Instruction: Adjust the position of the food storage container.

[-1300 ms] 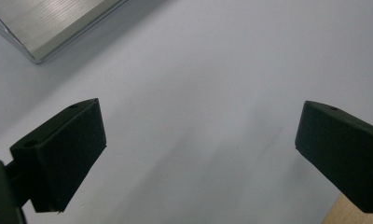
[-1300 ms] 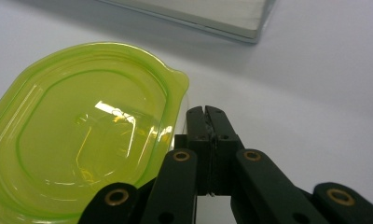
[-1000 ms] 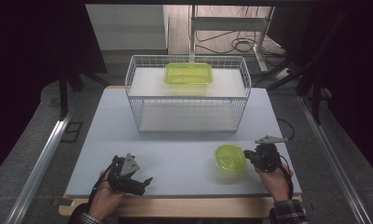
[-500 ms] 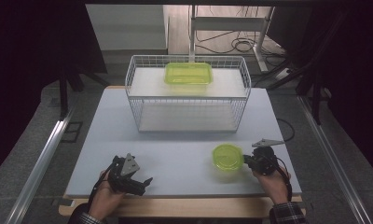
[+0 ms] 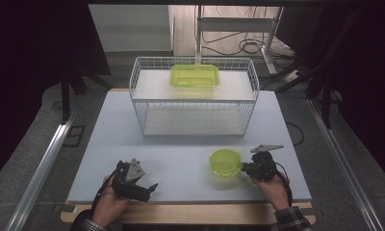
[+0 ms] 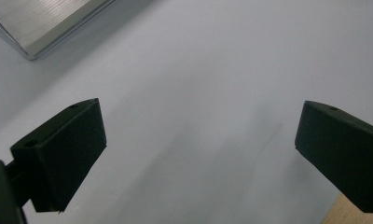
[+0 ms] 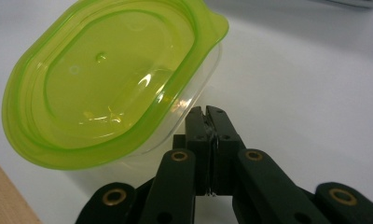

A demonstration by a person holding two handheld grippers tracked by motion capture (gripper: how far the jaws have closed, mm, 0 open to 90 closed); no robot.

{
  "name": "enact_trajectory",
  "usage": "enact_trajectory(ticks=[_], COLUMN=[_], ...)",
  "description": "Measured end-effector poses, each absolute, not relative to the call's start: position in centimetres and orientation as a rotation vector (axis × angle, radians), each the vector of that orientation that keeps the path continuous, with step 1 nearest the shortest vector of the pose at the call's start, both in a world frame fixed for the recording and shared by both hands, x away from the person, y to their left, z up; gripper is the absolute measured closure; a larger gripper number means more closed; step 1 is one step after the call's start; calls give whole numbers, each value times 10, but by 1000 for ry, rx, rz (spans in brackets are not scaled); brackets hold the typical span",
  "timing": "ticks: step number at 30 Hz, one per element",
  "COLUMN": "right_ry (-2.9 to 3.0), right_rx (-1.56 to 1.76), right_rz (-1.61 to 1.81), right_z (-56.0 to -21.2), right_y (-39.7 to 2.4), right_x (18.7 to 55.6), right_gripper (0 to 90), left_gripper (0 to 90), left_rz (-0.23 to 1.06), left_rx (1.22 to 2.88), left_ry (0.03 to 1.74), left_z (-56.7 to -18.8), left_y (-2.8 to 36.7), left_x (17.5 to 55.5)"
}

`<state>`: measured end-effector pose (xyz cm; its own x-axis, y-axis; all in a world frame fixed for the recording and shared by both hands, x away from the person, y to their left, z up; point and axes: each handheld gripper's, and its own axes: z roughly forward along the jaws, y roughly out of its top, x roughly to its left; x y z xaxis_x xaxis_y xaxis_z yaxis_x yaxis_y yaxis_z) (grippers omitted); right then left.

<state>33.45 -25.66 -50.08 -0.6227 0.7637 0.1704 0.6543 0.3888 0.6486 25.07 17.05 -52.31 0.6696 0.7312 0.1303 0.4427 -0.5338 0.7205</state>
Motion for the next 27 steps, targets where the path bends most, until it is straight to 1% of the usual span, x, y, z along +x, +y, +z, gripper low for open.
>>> enact_trajectory(ticks=[10, 27], right_ry=[2566, 2640], right_rx=[1170, 1125], right_rz=[1097, 1203], right_z=[-503, -510], right_y=[-221, -178], right_x=[339, 362], right_gripper=[877, 882], left_gripper=[17, 17], left_rz=[557, 560], left_rx=[2226, 2237], left_ry=[899, 898], left_z=[-523, -524], left_y=[170, 169], left_x=[251, 251])
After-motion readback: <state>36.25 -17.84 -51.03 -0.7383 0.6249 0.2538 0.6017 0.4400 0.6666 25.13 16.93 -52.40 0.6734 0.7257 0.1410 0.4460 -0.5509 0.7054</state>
